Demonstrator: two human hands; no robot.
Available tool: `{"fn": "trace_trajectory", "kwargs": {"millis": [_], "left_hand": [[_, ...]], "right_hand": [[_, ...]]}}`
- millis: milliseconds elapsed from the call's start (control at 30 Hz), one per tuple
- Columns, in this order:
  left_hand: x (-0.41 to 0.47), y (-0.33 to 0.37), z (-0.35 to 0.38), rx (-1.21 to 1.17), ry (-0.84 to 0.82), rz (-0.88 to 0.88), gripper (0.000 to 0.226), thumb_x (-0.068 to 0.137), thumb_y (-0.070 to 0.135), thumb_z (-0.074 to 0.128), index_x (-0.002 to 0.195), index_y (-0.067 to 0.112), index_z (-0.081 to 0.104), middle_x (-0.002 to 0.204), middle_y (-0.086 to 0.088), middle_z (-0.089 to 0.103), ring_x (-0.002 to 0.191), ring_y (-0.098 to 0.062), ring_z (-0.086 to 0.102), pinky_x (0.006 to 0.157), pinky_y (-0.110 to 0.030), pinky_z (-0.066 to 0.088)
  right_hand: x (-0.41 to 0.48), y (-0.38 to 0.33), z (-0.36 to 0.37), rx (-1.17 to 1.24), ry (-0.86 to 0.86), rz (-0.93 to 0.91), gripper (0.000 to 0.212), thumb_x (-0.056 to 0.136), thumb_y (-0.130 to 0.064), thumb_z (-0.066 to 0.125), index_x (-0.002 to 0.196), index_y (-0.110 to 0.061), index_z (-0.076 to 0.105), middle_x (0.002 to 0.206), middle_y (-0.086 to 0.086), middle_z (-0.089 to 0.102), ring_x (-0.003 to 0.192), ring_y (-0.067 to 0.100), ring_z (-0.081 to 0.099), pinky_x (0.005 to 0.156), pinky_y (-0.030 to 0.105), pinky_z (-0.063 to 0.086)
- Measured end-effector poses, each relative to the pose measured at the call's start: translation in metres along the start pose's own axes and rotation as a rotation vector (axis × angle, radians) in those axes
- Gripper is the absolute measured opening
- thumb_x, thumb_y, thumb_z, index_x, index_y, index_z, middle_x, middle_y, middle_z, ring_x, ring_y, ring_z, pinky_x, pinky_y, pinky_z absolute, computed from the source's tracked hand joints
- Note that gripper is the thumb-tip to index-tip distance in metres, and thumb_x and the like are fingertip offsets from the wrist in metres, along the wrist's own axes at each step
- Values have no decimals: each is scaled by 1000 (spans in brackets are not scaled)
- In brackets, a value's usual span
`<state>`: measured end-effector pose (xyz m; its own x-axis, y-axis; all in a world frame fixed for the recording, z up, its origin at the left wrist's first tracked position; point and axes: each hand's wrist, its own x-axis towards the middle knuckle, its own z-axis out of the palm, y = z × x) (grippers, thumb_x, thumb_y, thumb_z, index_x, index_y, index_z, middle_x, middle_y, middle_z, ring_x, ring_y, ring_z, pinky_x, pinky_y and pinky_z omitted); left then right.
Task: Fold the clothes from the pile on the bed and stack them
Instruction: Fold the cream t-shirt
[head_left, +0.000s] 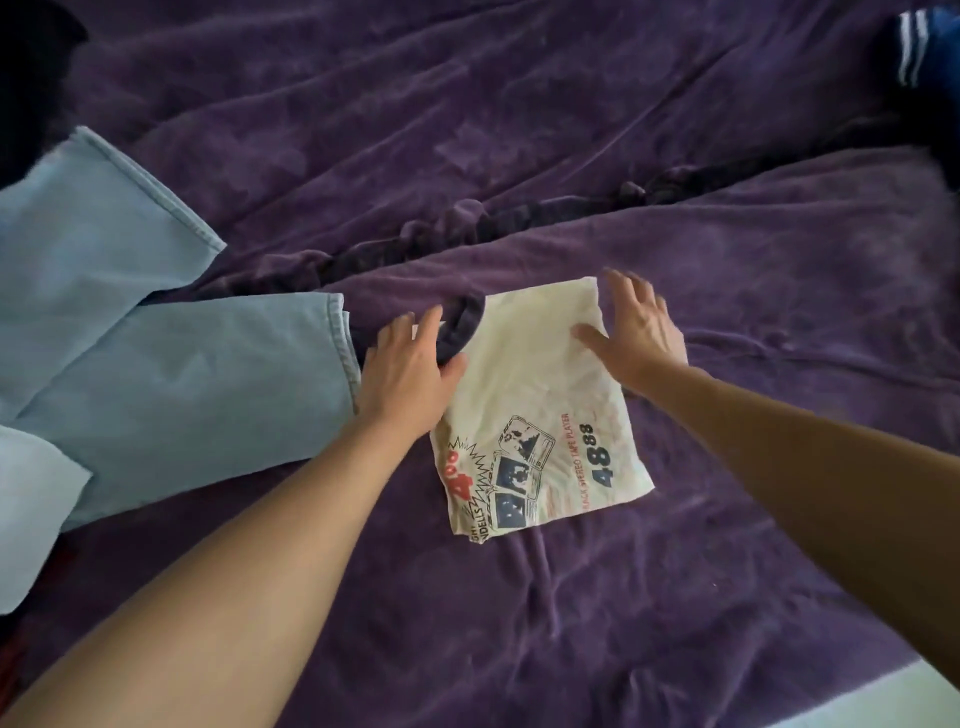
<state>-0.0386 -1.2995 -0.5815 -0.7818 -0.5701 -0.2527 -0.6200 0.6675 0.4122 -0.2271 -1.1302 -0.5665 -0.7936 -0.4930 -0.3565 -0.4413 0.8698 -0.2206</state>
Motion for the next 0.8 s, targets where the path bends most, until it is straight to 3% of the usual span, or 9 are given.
{"fn": "trace_trajectory", "kwargs": {"millis": [67,133,233,400,800], "left_hand": [[13,6,13,140,-25,-23,73,86,60,49,143,18,31,133,-14,48,121,-33,43,95,-47,36],[15,11,22,239,-24,5,80,83,66,49,142,16,33,130,-12,51,119,-32,44,93,-47,36],[7,18,27,160,-97,68,65,88,54,53,136,11,41,128,-9,56,117,-31,48,91,-45,40],[-16,48,9,-27,-75,136,31,94,30,54,117,8,53,109,-8,60,100,-31,59,78,-41,44],[-49,254,-22,-95,-25,274,27,93,23,57,116,8,56,106,-8,59,98,-33,58,80,-42,45]], "right_hand": [[15,-3,11,64,-88,-5,84,83,-54,64,149,-30,18,152,4,29,128,30,45,93,43,45],[17,-7,23,111,-153,-2,81,81,-55,66,146,-30,26,140,6,42,116,30,54,87,38,46],[-2,-3,29,222,-163,27,66,80,-48,69,137,-29,42,122,10,60,106,32,60,86,37,50],[-51,17,5,291,-26,4,46,89,-41,62,129,-23,50,116,10,65,105,33,60,82,36,45],[-105,164,-139,410,164,-5,42,91,-43,60,127,-23,50,115,1,64,102,28,58,78,34,42]]}}
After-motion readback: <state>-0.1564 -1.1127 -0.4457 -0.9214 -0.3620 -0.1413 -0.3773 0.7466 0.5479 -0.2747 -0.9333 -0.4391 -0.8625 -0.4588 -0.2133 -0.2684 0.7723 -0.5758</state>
